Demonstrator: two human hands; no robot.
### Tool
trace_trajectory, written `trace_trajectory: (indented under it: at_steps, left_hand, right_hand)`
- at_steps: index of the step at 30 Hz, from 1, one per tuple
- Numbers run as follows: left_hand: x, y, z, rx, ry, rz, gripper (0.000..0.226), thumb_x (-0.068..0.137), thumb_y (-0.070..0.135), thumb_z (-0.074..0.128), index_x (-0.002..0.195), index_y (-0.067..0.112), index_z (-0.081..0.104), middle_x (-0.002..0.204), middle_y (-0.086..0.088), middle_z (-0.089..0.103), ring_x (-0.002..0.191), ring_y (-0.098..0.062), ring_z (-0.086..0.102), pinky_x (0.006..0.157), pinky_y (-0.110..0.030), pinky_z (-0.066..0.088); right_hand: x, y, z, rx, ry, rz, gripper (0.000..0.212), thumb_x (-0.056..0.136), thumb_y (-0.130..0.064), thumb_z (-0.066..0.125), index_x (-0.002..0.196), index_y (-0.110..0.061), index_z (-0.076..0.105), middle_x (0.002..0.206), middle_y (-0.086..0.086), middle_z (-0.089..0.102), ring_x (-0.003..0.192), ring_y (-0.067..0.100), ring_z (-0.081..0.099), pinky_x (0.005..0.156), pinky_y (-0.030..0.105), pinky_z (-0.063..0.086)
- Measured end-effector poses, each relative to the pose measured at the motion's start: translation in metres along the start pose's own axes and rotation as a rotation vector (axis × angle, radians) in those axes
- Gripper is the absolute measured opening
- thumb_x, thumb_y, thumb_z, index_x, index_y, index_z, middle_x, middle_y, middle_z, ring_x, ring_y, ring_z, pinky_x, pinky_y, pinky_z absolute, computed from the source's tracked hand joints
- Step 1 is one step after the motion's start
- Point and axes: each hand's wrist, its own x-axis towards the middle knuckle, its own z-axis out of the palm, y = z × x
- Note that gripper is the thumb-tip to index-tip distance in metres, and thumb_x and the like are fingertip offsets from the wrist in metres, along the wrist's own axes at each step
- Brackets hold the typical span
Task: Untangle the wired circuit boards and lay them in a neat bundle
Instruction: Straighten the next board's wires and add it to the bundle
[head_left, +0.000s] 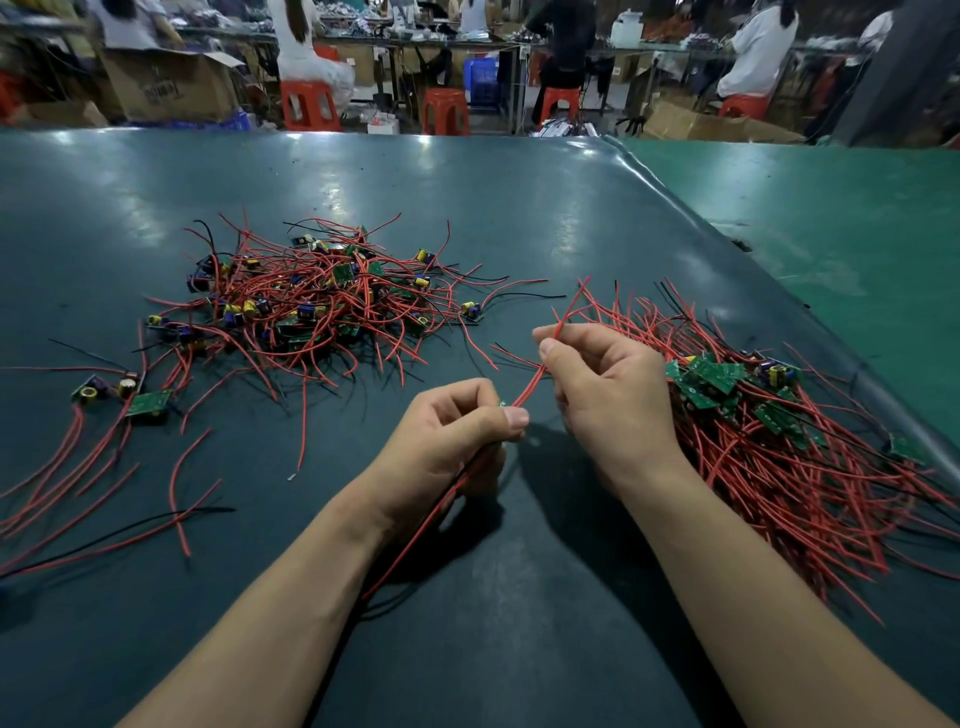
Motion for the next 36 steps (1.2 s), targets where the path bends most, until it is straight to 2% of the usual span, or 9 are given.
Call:
trace_trajectory:
  at_steps: [4, 8, 14, 16, 19, 23, 28, 32, 36]
  left_hand:
    - [-0.001, -0.001, -0.001, 0.020, -0.004, 0.002, 0.027, 0.060, 0.027, 0.072, 0.050, 0.021, 0.048, 0.054, -0.005, 0.038, 0.037, -0.011, 0.032, 0.040, -0.016, 0.025]
    - [-0.001, -0.001, -0.002, 0.036, -0.039, -0.001, 0.025, 0.060, 0.026, 0.072, 0.050, 0.019, 0.050, 0.050, -0.005, 0.043, 0.036, -0.011, 0.032, 0.040, -0.016, 0.025]
    - [-0.001, -0.002, -0.001, 0.012, 0.027, 0.022, 0.030, 0.067, 0.020, 0.076, 0.062, 0.007, 0.048, 0.044, 0.001, 0.042, 0.035, -0.010, 0.030, 0.038, -0.015, 0.025]
    - [0.000, -0.003, -0.001, 0.013, 0.096, 0.039, 0.033, 0.074, 0.016, 0.079, 0.061, 0.012, 0.048, 0.044, 0.001, 0.038, 0.035, -0.009, 0.029, 0.037, -0.016, 0.025]
    - [0.001, -0.004, 0.003, 0.114, 0.127, 0.072, 0.031, 0.077, 0.016, 0.072, 0.062, 0.012, 0.046, 0.043, 0.004, 0.040, 0.034, -0.007, 0.032, 0.038, -0.015, 0.028]
    - [0.000, -0.003, 0.001, 0.133, 0.120, 0.062, 0.035, 0.073, 0.012, 0.077, 0.057, 0.015, 0.046, 0.041, 0.000, 0.036, 0.034, -0.012, 0.026, 0.041, -0.024, 0.016]
    - [-0.004, -0.002, 0.002, 0.243, 0.017, 0.061, 0.033, 0.074, 0.017, 0.070, 0.050, 0.021, 0.048, 0.043, 0.004, 0.039, 0.038, -0.010, 0.030, 0.041, -0.020, 0.023]
    - [-0.003, -0.001, 0.002, 0.178, 0.060, 0.078, 0.029, 0.075, 0.016, 0.068, 0.053, 0.018, 0.050, 0.041, 0.004, 0.037, 0.035, -0.010, 0.029, 0.039, -0.018, 0.024]
    - [0.001, -0.004, 0.001, 0.071, 0.120, 0.071, 0.027, 0.075, 0.016, 0.067, 0.058, 0.013, 0.047, 0.040, 0.003, 0.035, 0.033, -0.009, 0.026, 0.038, -0.016, 0.022]
  right_hand:
    - [0.001, 0.004, 0.003, -0.050, 0.050, -0.026, 0.019, 0.092, -0.007, 0.061, 0.082, -0.019, 0.070, 0.050, -0.008, 0.041, 0.042, 0.004, 0.031, 0.043, 0.016, 0.029]
    - [0.005, 0.004, 0.000, -0.017, 0.095, 0.023, 0.019, 0.093, -0.008, 0.055, 0.083, -0.016, 0.070, 0.044, -0.014, 0.043, 0.040, 0.004, 0.032, 0.043, 0.019, 0.027]
    - [0.005, -0.003, -0.002, 0.391, -0.082, 0.299, 0.022, 0.100, -0.021, 0.051, 0.093, -0.009, 0.069, 0.051, -0.004, 0.047, 0.033, 0.006, 0.032, 0.037, 0.013, 0.021]
    - [0.000, -0.003, 0.000, 0.251, -0.177, 0.298, 0.021, 0.096, -0.026, 0.059, 0.089, -0.010, 0.071, 0.050, -0.005, 0.049, 0.034, 0.005, 0.034, 0.036, 0.012, 0.023]
    - [-0.005, -0.002, 0.002, 0.111, -0.221, 0.234, 0.018, 0.092, -0.018, 0.065, 0.078, -0.010, 0.073, 0.046, -0.004, 0.049, 0.033, 0.007, 0.035, 0.037, 0.012, 0.025]
    - [0.004, -0.003, -0.003, 0.141, -0.098, 0.243, 0.019, 0.093, -0.013, 0.061, 0.077, -0.010, 0.072, 0.046, -0.004, 0.047, 0.032, 0.007, 0.032, 0.036, 0.012, 0.023]
    - [0.020, -0.004, -0.019, 0.378, 0.092, 0.312, 0.021, 0.093, 0.001, 0.051, 0.081, -0.007, 0.066, 0.046, -0.005, 0.043, 0.032, 0.004, 0.028, 0.034, 0.012, 0.018]
    - [0.016, -0.004, -0.014, 0.387, -0.032, 0.348, 0.023, 0.101, -0.016, 0.047, 0.094, -0.005, 0.066, 0.048, -0.002, 0.048, 0.032, 0.006, 0.030, 0.034, 0.010, 0.021]
    - [0.009, -0.005, -0.006, 0.216, -0.227, 0.516, 0.054, 0.100, -0.050, 0.041, 0.101, -0.004, 0.069, 0.047, 0.000, 0.047, 0.031, 0.007, 0.030, 0.034, 0.012, 0.022]
